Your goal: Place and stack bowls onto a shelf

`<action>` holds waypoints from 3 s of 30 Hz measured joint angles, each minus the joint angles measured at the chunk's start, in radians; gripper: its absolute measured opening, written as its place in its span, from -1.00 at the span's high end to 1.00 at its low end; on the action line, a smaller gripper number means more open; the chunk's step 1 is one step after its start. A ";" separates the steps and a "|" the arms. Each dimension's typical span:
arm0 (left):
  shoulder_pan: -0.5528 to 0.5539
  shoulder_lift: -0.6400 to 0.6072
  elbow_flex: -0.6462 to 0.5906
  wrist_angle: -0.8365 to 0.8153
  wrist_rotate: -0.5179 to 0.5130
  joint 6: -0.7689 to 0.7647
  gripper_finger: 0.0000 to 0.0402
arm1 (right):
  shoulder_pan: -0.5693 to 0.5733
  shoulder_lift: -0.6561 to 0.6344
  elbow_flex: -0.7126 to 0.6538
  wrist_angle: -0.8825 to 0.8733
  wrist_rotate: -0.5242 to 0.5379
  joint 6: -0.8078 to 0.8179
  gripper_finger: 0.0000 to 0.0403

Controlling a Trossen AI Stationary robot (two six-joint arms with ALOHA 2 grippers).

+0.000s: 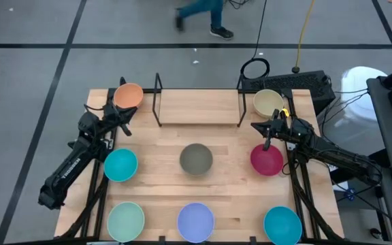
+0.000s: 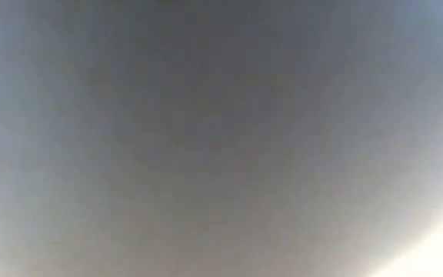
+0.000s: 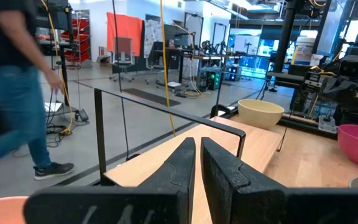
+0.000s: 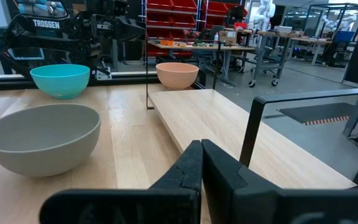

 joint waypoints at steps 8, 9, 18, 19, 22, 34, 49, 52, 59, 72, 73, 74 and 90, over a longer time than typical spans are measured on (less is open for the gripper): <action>0.000 0.000 0.000 0.000 0.000 0.000 0.85 | 0.000 0.000 0.000 0.000 0.000 0.000 1.00; 0.000 0.000 0.000 0.000 0.000 0.000 0.85 | 0.000 0.000 0.000 0.000 0.000 0.000 1.00; 0.000 0.000 0.000 0.000 0.000 -0.029 0.85 | 0.000 0.000 0.000 0.000 0.000 0.008 1.00; 0.000 0.000 0.000 0.000 0.000 -0.029 0.85 | 0.000 0.000 0.000 0.000 0.000 0.007 1.00; 0.000 0.000 0.000 0.005 0.000 -0.034 0.85 | 0.000 0.000 0.000 0.000 0.000 0.007 1.00; -0.001 0.000 0.001 0.224 0.017 -0.218 0.85 | 0.000 0.000 0.000 0.031 0.000 0.005 1.00; -0.032 0.197 0.562 -0.278 0.045 0.015 0.85 | 0.000 0.006 0.063 0.216 0.011 -0.076 1.00; -0.044 0.277 0.659 -0.363 0.044 0.080 0.85 | 0.000 0.013 0.132 0.124 0.014 -0.097 1.00; -0.089 0.476 0.808 -0.503 0.044 0.022 0.85 | 0.000 0.023 0.206 0.070 0.031 -0.147 1.00; -0.153 0.631 0.833 -0.421 0.116 -0.308 0.84 | 0.000 0.023 0.209 0.062 0.031 -0.202 1.00; -0.159 0.637 0.833 -0.410 0.116 -0.312 0.84 | 0.000 0.023 0.209 0.062 0.031 -0.209 1.00; -0.166 0.642 0.833 -0.398 0.116 -0.309 0.84 | 0.000 0.023 0.209 0.062 0.031 -0.212 1.00; -0.298 0.644 0.833 -0.388 0.108 -0.137 0.90 | 0.000 0.023 0.210 0.066 0.031 -0.206 1.00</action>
